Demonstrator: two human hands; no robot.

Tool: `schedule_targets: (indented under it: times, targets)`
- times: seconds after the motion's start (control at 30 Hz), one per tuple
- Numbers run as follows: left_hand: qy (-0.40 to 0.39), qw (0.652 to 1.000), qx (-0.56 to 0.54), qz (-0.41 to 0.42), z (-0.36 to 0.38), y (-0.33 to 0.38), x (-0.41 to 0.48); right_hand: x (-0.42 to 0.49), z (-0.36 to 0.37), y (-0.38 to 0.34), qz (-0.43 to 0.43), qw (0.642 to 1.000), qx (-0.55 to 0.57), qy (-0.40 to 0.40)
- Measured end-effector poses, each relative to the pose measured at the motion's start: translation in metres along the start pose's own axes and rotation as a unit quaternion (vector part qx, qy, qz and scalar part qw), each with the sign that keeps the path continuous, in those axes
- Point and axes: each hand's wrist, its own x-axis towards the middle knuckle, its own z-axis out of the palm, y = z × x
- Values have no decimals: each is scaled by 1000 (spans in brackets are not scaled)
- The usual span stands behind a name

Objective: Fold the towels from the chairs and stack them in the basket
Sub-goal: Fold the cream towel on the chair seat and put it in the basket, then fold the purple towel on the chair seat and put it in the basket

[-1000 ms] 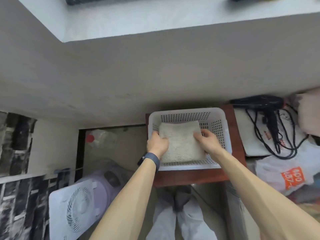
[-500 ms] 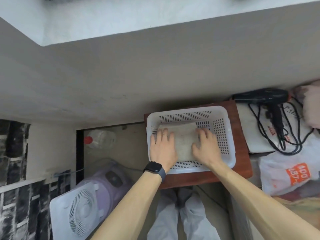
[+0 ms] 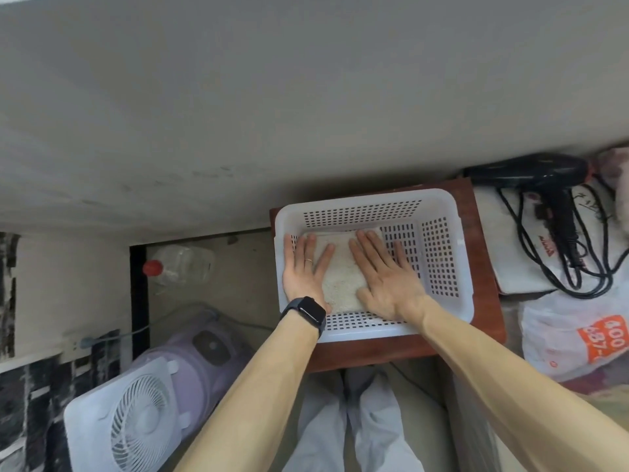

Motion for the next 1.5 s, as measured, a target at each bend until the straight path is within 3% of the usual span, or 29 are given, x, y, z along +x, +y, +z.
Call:
schedule_targets:
  times: [0.27,0.43,0.6,0.77,0.97,1.17,1.27,1.37,1.5]
  targets:
    - [-46,997,53,-32,-3,10,15,-1,-12,-6,23,999,-38,-21]
    - [30,999,-4,31,-8,-9,-17,-20,-38,-25,39,995,-80,-41]
    - [104,976,-174,84,-15,-31,-72,-72,-70,-45,64,997,4,33]
    - [65,935,-346,48,-10,-46,-150,-133,-91,-84,66,988,84,112]
    - [110,844,-512,-118,26,-68,-238,-160,-123,-148,-40,980,139,139]
    - [141,725,-600,-308,79,-69,-345,-171,-133,-239,-267,952,76,129]
    - [157,643,-636,-396,109,-57,-409,-186,-125,-295,-382,916,49,116]
    - [179,539,-661,-491,136,-34,-485,-218,-109,-359,-489,867,17,95]
    - [174,446,-615,-627,172,18,-600,-287,-79,-438,-597,802,-15,17]
